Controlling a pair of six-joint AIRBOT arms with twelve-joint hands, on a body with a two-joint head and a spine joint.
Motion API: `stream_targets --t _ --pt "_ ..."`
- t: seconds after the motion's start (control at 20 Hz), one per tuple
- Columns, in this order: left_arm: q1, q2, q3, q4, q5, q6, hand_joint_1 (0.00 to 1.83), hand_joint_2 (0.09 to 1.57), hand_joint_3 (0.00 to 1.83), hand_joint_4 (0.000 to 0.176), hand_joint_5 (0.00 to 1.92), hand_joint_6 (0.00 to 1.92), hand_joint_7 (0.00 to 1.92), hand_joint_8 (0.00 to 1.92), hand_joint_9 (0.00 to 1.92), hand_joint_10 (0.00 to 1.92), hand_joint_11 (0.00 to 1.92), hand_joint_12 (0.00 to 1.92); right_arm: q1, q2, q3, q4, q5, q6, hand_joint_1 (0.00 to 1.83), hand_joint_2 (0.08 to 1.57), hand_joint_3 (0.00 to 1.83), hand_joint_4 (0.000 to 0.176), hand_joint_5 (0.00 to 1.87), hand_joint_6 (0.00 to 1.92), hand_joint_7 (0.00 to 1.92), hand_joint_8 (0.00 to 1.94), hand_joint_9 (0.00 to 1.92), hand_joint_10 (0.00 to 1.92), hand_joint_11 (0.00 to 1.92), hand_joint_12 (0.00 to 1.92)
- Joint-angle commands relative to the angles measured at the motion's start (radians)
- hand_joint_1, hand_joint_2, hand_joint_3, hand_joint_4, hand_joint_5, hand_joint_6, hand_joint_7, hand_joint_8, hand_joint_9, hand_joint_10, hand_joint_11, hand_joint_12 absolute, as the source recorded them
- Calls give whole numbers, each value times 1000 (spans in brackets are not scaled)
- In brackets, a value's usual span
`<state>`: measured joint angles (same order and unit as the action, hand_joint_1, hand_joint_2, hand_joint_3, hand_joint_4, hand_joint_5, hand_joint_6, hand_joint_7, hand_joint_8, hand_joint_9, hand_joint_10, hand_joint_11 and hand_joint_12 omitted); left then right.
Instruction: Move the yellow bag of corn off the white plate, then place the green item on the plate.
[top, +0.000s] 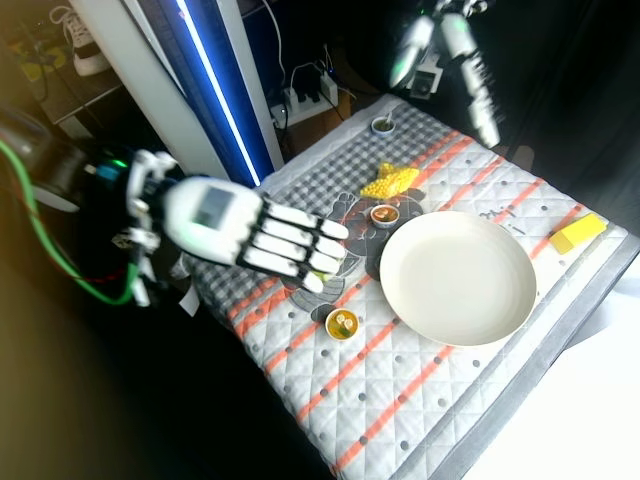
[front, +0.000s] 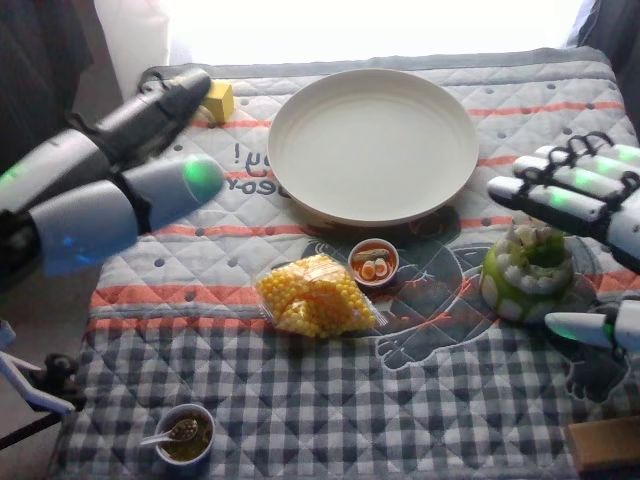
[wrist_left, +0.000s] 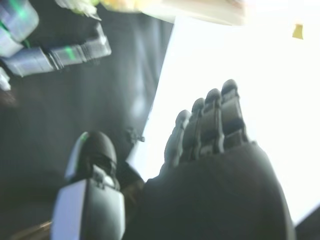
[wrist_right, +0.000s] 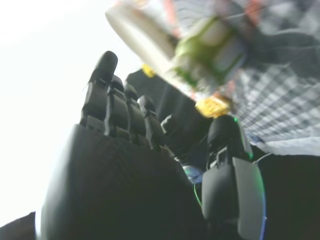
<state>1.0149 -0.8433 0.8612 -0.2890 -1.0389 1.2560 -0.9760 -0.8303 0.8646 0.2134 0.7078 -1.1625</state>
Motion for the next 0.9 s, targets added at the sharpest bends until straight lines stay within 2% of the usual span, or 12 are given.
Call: stream_targets --t 0.0,0.05,0.1,0.15,0.2,0.25,0.3,0.35,0.45,0.65,0.8,0.85 --pt "-3 2 1 5 -168 -8 335 1248 26 16 0 0 0 0 0 0 4 6 17 -9 10 -6 83 1 543 1198 0 23 0 0 0 0 3 1 0 640" --pt "0 -1 1 -3 -193 -15 386 1249 21 24 0 0 0 0 0 0 6 9 29 -31 29 -6 59 1 589 1198 0 32 0 0 0 0 35 13 0 779" --pt "3 -1 2 -7 -208 -25 373 1262 23 0 10 4 0 0 0 0 23 19 37 -48 43 -4 45 1 742 1192 0 33 21 7 128 37 188 87 0 1153" --pt "8 -2 2 -11 -221 -33 355 1299 0 0 16 19 0 0 0 0 4 286 49 -66 58 -3 27 1 928 1211 1 0 192 39 414 142 352 628 121 1452" --pt "12 -2 3 -12 -228 -39 353 1300 0 0 19 12 0 0 0 0 0 463 57 -74 65 -4 17 1 1074 1216 0 0 307 82 545 309 434 1005 276 1598" --pt "16 -2 5 -14 -233 -44 373 1308 0 0 9 4 0 0 0 0 0 236 67 -78 67 -5 16 1 1257 1236 4 0 402 474 687 1194 620 1303 502 1701" --pt "18 -1 5 -16 -236 -45 419 1304 0 0 7 1 0 0 0 0 0 46 75 -77 65 -6 18 1 1313 1273 9 0 420 1287 706 1407 736 1552 646 1763" --pt "24 -1 5 -19 -244 -48 424 1300 0 0 22 7 0 0 0 0 0 8 91 -65 57 -21 27 1 1213 1288 6 0 533 1394 764 1550 799 1699 773 1889" --pt "30 -2 5 -23 -253 -52 457 1308 0 0 55 18 0 0 0 0 10 6 125 -25 29 -64 63 1 1190 1277 0 0 608 1382 793 1564 933 1793 995 1920" --pt "30 -9 12 -24 -255 -63 452 1309 1 0 28 2 0 0 0 0 0 0 227 9 15 -146 103 1 1148 1317 3 0 565 1440 712 1678 684 1831 678 1921" --pt "29 -22 24 -26 -260 -83 516 1295 0 0 37 4 0 0 0 0 0 0 340 -68 97 -151 16 1 1316 1274 0 0 541 1460 719 1457 751 1651 790 1910" --pt "29 -30 27 -29 -263 -86 517 1297 0 0 43 7 0 0 0 0 0 0 386 -123 152 -151 -52 1 1188 1282 0 0 557 1517 787 1429 837 1599 862 1863"
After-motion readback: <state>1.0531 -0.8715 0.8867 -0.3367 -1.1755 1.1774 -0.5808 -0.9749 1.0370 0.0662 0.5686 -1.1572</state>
